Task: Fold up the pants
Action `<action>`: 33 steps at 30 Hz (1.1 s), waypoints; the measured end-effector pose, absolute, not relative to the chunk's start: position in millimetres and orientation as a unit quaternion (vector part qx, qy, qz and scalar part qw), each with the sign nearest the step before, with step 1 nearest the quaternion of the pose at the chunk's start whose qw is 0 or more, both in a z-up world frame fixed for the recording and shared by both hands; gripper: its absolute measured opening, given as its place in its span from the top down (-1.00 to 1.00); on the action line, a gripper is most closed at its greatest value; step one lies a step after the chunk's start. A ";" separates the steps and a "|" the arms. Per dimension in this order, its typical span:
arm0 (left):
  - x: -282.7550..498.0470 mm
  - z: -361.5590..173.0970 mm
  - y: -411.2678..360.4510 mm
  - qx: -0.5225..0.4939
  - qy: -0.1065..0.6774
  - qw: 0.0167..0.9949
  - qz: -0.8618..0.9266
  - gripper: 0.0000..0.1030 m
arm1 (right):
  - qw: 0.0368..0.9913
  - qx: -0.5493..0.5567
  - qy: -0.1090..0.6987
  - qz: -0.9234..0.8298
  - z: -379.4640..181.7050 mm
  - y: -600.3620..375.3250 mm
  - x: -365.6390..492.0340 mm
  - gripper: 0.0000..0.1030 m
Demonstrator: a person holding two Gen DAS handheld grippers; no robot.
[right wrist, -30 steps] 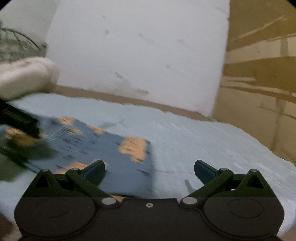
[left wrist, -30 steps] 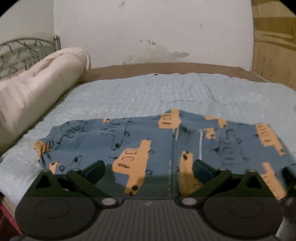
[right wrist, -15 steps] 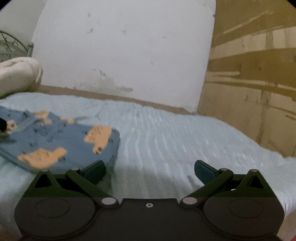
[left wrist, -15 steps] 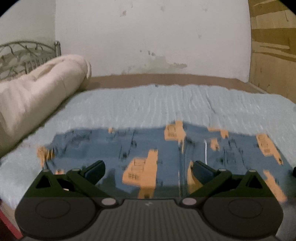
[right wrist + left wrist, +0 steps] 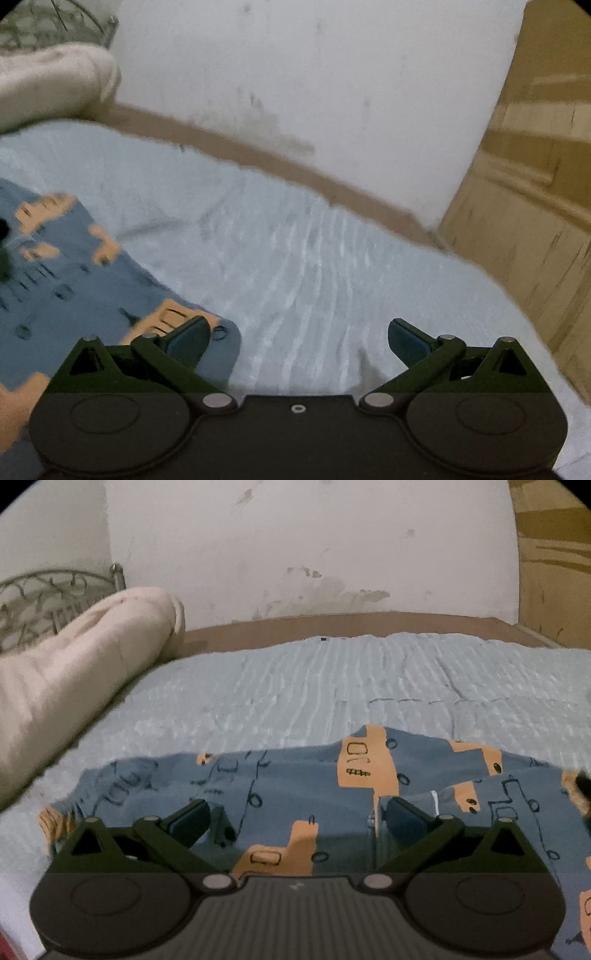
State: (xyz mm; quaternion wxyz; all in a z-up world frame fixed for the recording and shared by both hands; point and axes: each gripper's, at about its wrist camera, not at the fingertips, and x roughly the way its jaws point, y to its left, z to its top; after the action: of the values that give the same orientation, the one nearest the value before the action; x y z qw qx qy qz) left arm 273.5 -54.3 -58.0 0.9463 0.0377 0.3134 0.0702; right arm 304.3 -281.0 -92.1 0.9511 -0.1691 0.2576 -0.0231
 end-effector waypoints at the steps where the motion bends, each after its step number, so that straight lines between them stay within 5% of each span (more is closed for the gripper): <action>1: 272.6 -59.0 -52.8 0.032 0.314 0.946 0.069 -1.00 | 0.948 -0.161 0.274 -0.015 -97.8 -282.3 308.8 -0.99; 15: 213.0 -63.8 -35.8 0.035 0.308 0.947 0.090 -0.99 | 0.956 -0.208 0.196 -0.068 -94.0 -267.3 230.9 -0.99; 26: 190.2 -65.9 -34.4 0.032 0.288 0.953 0.090 -0.98 | 0.975 -0.116 0.158 -0.108 -121.1 -287.1 171.4 -0.99; 33: 177.3 -42.5 -15.1 0.014 0.298 0.951 0.083 -0.99 | 0.976 -0.111 0.138 -0.124 -91.4 -279.3 158.7 -0.99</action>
State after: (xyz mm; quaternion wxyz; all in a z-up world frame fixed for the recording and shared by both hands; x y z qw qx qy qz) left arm 177.3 -15.1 -42.5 0.9508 0.0143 0.2982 0.0827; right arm 158.7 -279.3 -91.4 0.9763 -0.1105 0.1384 -0.1241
